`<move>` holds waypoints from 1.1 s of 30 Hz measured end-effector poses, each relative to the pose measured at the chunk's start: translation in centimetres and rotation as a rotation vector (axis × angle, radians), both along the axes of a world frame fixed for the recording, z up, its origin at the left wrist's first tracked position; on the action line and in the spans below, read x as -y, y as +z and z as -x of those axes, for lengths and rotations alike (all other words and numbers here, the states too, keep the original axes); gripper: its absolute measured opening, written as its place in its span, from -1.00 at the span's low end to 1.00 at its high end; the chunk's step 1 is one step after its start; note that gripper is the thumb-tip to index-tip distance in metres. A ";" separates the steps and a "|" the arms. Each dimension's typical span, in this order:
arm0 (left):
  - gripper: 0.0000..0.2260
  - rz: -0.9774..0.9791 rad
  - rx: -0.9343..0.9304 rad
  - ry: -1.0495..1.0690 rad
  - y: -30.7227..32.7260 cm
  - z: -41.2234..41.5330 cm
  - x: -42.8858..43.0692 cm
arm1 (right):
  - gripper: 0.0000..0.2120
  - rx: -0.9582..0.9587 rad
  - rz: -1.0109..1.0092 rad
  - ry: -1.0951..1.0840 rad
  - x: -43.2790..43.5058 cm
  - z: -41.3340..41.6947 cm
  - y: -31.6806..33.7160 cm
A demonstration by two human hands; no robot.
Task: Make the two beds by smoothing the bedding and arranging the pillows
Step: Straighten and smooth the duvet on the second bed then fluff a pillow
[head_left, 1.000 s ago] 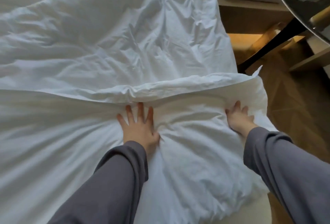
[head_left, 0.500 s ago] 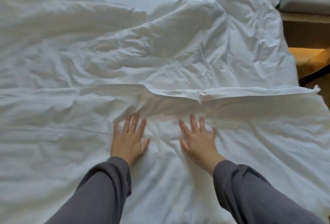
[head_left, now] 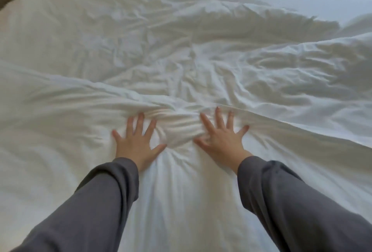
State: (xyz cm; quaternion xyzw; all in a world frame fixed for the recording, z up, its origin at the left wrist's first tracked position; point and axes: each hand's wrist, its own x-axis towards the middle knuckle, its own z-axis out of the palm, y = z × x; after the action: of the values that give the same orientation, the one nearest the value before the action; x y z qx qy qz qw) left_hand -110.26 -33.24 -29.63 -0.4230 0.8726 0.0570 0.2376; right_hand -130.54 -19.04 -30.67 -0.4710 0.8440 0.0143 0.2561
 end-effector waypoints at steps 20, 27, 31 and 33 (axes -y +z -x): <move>-0.25 0.171 -0.239 0.125 -9.0 11.0 46.7 | -0.21 -0.298 0.190 -0.026 50.6 13.4 -8.3; -0.27 0.260 -0.372 -0.069 -10.6 22.0 60.9 | -0.25 -0.346 0.249 -0.088 59.2 18.9 -9.1; -0.27 0.251 -0.437 -0.136 -10.1 26.2 67.4 | -0.28 -0.327 0.234 -0.156 61.5 20.3 -9.1; -0.26 0.284 -0.439 -0.197 -10.0 27.2 69.5 | -0.28 -0.321 0.242 -0.222 62.7 20.9 -8.6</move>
State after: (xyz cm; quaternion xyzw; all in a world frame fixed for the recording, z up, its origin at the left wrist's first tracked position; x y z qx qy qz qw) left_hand -137.43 -102.75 -39.63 -0.3425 0.9394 0.0011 -0.0143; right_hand -151.48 -81.77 -39.24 -0.3943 0.9161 -0.0403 0.0601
